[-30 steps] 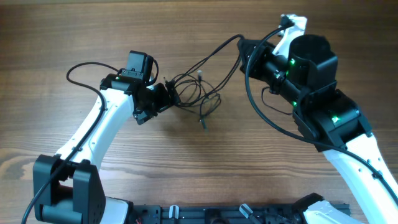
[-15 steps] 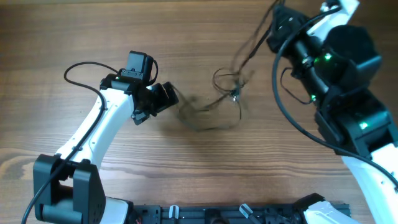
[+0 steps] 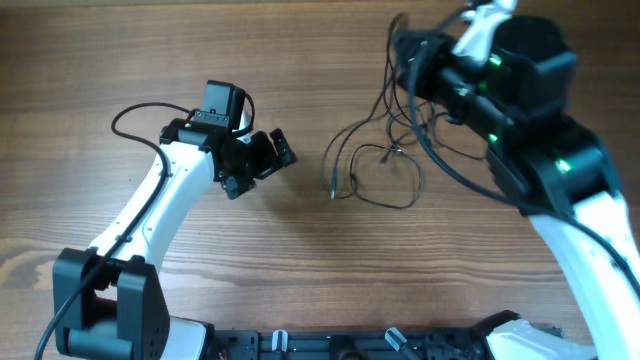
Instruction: Untangle cables
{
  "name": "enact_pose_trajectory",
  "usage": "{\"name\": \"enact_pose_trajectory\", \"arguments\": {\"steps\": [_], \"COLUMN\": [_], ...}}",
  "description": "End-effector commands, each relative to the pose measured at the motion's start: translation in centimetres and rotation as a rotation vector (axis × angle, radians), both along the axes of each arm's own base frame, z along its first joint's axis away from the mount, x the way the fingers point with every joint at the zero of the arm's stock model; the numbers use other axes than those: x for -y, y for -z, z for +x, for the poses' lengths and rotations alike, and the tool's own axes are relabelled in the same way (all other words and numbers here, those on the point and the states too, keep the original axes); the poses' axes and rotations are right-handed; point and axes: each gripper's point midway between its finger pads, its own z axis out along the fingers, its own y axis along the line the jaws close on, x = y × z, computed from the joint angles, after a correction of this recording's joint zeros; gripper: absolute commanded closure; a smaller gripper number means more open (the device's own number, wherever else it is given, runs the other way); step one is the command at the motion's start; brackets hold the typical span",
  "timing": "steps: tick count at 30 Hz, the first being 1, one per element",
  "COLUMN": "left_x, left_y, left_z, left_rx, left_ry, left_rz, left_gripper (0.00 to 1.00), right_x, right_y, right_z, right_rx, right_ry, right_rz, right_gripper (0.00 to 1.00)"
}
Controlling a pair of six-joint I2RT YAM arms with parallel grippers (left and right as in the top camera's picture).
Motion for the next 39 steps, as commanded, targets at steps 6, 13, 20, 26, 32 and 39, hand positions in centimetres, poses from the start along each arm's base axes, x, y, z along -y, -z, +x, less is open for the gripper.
{"name": "enact_pose_trajectory", "arguments": {"steps": [6, 13, 20, 26, 32, 39], "left_x": [0.8, 0.8, 0.5, 2.3, 2.4, -2.4], "left_y": [-0.5, -0.5, -0.3, -3.9, -9.1, -4.0], "left_z": [0.2, 0.2, 0.1, 0.7, 1.1, 1.9], "left_rx": [-0.014, -0.014, -0.022, 0.034, 0.2, 0.097], "left_ry": [-0.002, -0.002, -0.006, 0.088, 0.225, 0.023], "left_rz": [-0.081, -0.082, -0.065, -0.332, -0.553, -0.17], "left_gripper": [0.0, 0.0, 0.0, 0.0, 0.02, 0.0], "right_x": [-4.3, -3.9, -2.2, -1.3, -1.7, -1.9], "right_y": [5.3, 9.9, 11.8, 14.2, 18.8, 23.0], "right_z": [-1.1, -2.0, -1.6, -3.0, -3.1, -3.0], "right_rx": [-0.175, -0.282, -0.324, -0.355, -0.498, -0.625], "right_ry": [-0.282, -0.343, -0.265, -0.335, -0.372, -0.389], "right_rz": [-0.026, -0.158, -0.251, -0.371, -0.417, -0.446], "right_gripper": [0.9, 0.43, 0.22, 0.13, 0.08, 0.05]}}
